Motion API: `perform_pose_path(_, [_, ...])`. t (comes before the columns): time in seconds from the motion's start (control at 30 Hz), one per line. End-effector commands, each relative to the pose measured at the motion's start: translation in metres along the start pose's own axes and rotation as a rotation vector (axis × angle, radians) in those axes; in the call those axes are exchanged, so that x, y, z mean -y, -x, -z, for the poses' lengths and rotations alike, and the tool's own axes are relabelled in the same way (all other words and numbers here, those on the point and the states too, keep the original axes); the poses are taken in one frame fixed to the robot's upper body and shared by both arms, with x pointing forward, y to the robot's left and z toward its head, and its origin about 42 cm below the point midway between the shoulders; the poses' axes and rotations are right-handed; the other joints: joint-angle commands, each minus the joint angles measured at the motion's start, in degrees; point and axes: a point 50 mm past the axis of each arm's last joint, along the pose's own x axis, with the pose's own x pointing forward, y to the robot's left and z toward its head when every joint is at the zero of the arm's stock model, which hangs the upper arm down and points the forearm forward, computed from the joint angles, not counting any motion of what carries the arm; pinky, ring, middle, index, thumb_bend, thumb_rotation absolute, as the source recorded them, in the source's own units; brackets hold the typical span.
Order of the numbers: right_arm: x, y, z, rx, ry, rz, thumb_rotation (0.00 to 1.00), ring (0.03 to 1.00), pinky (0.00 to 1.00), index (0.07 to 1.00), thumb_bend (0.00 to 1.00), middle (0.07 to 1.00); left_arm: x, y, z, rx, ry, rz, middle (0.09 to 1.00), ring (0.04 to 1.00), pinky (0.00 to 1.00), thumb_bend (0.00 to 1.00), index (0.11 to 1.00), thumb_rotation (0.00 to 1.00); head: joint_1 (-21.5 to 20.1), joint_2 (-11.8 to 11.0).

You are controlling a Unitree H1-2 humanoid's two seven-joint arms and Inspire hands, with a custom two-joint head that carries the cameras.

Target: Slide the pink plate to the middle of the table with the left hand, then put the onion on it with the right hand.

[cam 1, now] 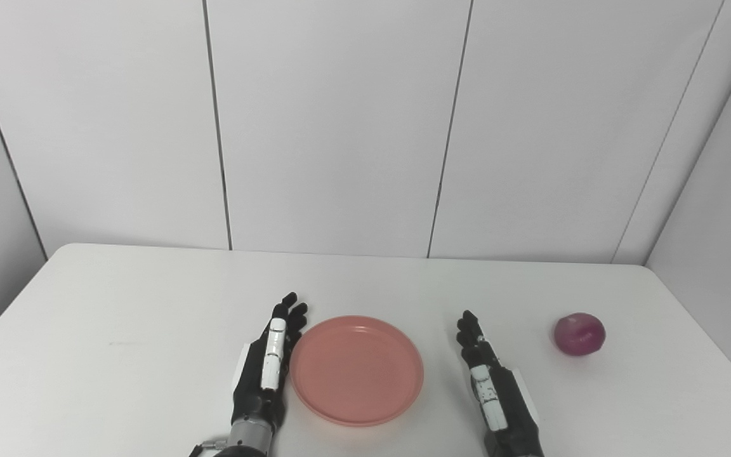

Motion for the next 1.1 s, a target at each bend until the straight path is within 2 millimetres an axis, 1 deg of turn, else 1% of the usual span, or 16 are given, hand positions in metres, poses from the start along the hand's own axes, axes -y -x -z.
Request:
perform_pose_path(0.0, [-0.001, 0.002, 0.004, -0.018, -0.006, 0.004, 0.92, 0.980, 1.00, 0.981, 0.74, 0.967, 0.005, -0.006, -0.018, 0.071, -0.018, 0.036, 0.924, 0.948, 0.98, 0.59, 0.922, 1.00, 0.1, 0.4])
perform_pose_path(0.1, [-0.002, 0.001, 0.002, -0.016, -0.009, 0.001, 0.91, 0.980, 1.00, 0.980, 0.75, 0.969, -0.003, -0.005, -0.019, 0.074, -0.052, 0.038, 0.931, 0.960, 1.00, 0.60, 0.929, 1.00, 0.2, 1.0])
perform_pose_path(0.2, [-0.002, -0.001, 0.000, -0.010, -0.002, -0.006, 0.92, 0.986, 1.00, 0.991, 0.75, 0.973, -0.014, -0.004, -0.022, 0.083, -0.083, 0.035, 0.944, 0.969, 1.00, 0.63, 0.941, 1.00, 0.2, 1.9])
perform_pose_path(0.23, [-0.002, -0.001, -0.001, -0.010, -0.003, -0.005, 0.92, 0.985, 1.00, 0.990, 0.75, 0.970, -0.016, -0.004, -0.023, 0.085, -0.084, 0.031, 0.943, 0.965, 1.00, 0.63, 0.938, 1.00, 0.2, 1.9])
perform_pose_path(0.27, [-0.001, -0.002, -0.002, -0.011, -0.011, -0.003, 0.91, 0.988, 1.00, 0.987, 0.75, 0.969, -0.021, -0.003, -0.025, 0.089, -0.082, 0.038, 0.957, 0.975, 1.00, 0.63, 0.950, 1.00, 0.5, 2.8])
perform_pose_path(0.3, [-0.001, -0.002, -0.003, -0.011, -0.018, -0.002, 0.91, 0.988, 1.00, 0.987, 0.75, 0.969, -0.025, -0.003, -0.026, 0.092, -0.081, 0.045, 0.960, 0.978, 1.00, 0.63, 0.953, 1.00, 0.5, 2.8])
perform_pose_path(0.33, [-0.001, -0.003, -0.004, -0.011, -0.023, -0.005, 0.90, 0.989, 1.00, 0.986, 0.75, 0.969, -0.030, -0.002, -0.029, 0.086, -0.077, 0.058, 0.967, 0.982, 1.00, 0.63, 0.959, 1.00, 0.6, 3.8])
perform_pose_path(0.43, [0.000, -0.005, -0.007, -0.011, -0.023, -0.011, 0.90, 0.995, 1.00, 0.991, 0.77, 0.976, -0.040, 0.001, -0.034, 0.076, -0.082, 0.078, 0.994, 0.999, 1.00, 0.63, 0.983, 1.00, 0.7, 4.4])
perform_pose_path(0.47, [0.001, -0.005, -0.009, -0.015, -0.020, -0.009, 0.89, 0.995, 1.00, 0.991, 0.77, 0.976, -0.044, 0.003, -0.036, 0.074, -0.088, 0.080, 0.997, 1.000, 1.00, 0.63, 0.986, 1.00, 0.7, 5.3])
perform_pose_path(0.53, [0.001, -0.004, -0.012, -0.019, -0.019, -0.003, 0.89, 0.992, 1.00, 0.987, 0.76, 0.971, -0.050, 0.006, -0.039, 0.071, -0.099, 0.083, 1.000, 1.000, 1.00, 0.63, 0.990, 1.00, 0.7, 6.2])
perform_pose_path(0.63, [0.002, -0.004, -0.016, -0.024, -0.023, 0.015, 0.88, 0.977, 1.00, 0.971, 0.77, 0.958, -0.059, 0.010, -0.043, 0.062, -0.163, 0.087, 1.000, 1.000, 1.00, 0.63, 0.992, 1.00, 0.5, 7.6])
perform_pose_path(0.73, [0.001, -0.004, -0.020, -0.027, -0.034, 0.026, 0.86, 0.962, 1.00, 0.955, 0.76, 0.949, -0.067, 0.013, -0.044, 0.052, -0.200, 0.082, 0.995, 1.000, 1.00, 0.62, 0.987, 1.00, 0.4, 8.1])
perform_pose_path(0.9, [-0.001, -0.005, -0.025, -0.029, -0.047, 0.038, 0.84, 0.947, 1.00, 0.938, 0.76, 0.937, -0.077, 0.017, -0.045, 0.035, -0.171, 0.078, 0.990, 1.000, 1.00, 0.61, 0.989, 1.00, 0.0, 9.1])
perform_pose_path(1.07, [-0.002, -0.006, -0.027, -0.028, -0.062, 0.045, 0.83, 0.946, 1.00, 0.934, 0.75, 0.932, -0.085, 0.021, -0.043, 0.021, -0.153, 0.087, 0.999, 1.000, 1.00, 0.61, 1.000, 1.00, -0.4, 9.0])
